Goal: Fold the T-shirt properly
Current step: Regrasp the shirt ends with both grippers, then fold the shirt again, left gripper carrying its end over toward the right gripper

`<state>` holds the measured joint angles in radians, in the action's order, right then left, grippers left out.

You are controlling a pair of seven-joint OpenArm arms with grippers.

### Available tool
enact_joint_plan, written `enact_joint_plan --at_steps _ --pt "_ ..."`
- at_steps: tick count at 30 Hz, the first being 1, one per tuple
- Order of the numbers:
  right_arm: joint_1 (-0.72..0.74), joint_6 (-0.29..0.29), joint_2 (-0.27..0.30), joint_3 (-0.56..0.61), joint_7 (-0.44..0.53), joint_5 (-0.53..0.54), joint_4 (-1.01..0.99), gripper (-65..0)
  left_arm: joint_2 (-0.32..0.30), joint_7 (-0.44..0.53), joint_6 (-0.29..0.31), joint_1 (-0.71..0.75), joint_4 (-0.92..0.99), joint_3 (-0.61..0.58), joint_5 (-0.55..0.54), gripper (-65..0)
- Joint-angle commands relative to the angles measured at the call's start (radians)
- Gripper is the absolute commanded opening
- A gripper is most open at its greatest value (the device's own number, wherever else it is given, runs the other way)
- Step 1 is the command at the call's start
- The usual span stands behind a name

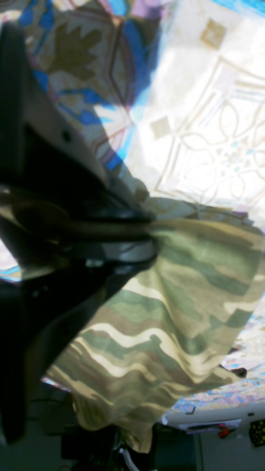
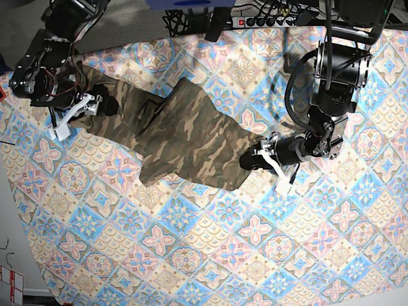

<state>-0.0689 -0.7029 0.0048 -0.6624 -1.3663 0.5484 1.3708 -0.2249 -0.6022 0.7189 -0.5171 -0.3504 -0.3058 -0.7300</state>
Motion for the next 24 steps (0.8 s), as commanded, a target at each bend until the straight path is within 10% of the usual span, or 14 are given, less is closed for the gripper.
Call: enact_joint_plan --at_steps 1,7,14,24 --pt "-0.006 0.005 -0.010 0.006 -0.030 -0.032 -0.009 -11.0 0.000 -0.066 -0.021 0.002 0.003 -0.008 0.063 -59.1" --pt "-0.022 0.005 -0.010 0.011 -0.030 -0.044 -0.003 -17.6 0.000 -0.066 -0.021 0.004 0.007 -0.008 0.063 -59.1" --pt "-0.009 0.005 0.001 0.005 -0.030 -0.092 -0.015 -63.1 0.035 -0.066 -0.021 0.039 0.003 -0.112 0.062 -59.2" --pt "0.139 0.005 0.085 -0.029 -0.030 -0.218 -0.023 -63.3 0.157 -0.089 -0.021 0.099 0.003 -0.270 0.062 -59.2"
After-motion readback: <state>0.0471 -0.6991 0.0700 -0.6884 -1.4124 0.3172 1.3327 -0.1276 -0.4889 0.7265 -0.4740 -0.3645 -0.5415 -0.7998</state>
